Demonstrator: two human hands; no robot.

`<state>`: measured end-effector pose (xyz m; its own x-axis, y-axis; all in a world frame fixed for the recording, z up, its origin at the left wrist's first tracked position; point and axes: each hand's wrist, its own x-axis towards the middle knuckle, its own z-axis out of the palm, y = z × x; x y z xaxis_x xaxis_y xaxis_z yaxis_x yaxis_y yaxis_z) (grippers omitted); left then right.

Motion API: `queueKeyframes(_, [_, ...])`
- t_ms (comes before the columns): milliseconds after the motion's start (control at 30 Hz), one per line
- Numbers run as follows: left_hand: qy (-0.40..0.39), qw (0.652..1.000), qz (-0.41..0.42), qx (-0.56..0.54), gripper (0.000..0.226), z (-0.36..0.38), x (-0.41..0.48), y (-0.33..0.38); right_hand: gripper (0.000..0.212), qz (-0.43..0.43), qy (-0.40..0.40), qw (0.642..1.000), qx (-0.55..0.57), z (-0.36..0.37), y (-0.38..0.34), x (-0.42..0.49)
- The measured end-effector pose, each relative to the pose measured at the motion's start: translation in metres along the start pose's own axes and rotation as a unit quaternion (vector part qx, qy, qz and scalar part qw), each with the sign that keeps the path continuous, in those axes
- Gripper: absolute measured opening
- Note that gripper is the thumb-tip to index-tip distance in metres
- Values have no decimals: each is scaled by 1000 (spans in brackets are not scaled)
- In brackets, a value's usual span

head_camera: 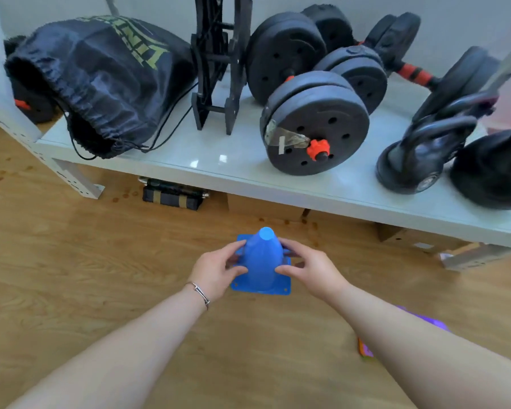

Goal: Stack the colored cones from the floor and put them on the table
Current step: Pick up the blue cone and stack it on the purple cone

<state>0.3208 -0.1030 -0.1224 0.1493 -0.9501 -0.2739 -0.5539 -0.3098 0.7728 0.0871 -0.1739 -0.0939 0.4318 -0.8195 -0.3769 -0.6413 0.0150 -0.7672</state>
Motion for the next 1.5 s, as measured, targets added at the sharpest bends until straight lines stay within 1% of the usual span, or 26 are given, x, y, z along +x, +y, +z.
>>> queueKeyframes(200, [-40,995,48,77,55,30,-14,80,61,-32,17,999,-3,-69,29,-57])
queueKeyframes(433, [-80,981,119,131,52,78,-16,186,61,-35,75,996,24,-151,69,-118])
queueKeyframes(533, [-96,973,142,152,52,106,-21,217,62,-35,71,997,20,-183,90,-140])
queueKeyframes(700, [-124,972,138,147,52,159,-32,247,59,-11,56,998,19,-219,133,-173])
queueKeyframes(800, [-135,973,130,134,52,190,-40,253,59,0,62,998,15,-228,159,-188])
queueKeyframes(967, [-144,976,105,128,51,229,-50,246,59,15,47,999,12,-227,192,-200])
queueKeyframes(1133, [-147,980,66,120,55,256,-52,224,58,22,28,999,1,-211,213,-193])
queueKeyframes(1300, [-131,988,27,81,54,275,-53,195,57,26,-4,999,-23,-193,230,-179])
queueKeyframes(1500, [-132,990,-12,37,52,298,-53,171,59,67,-9,998,19,-174,254,-174])
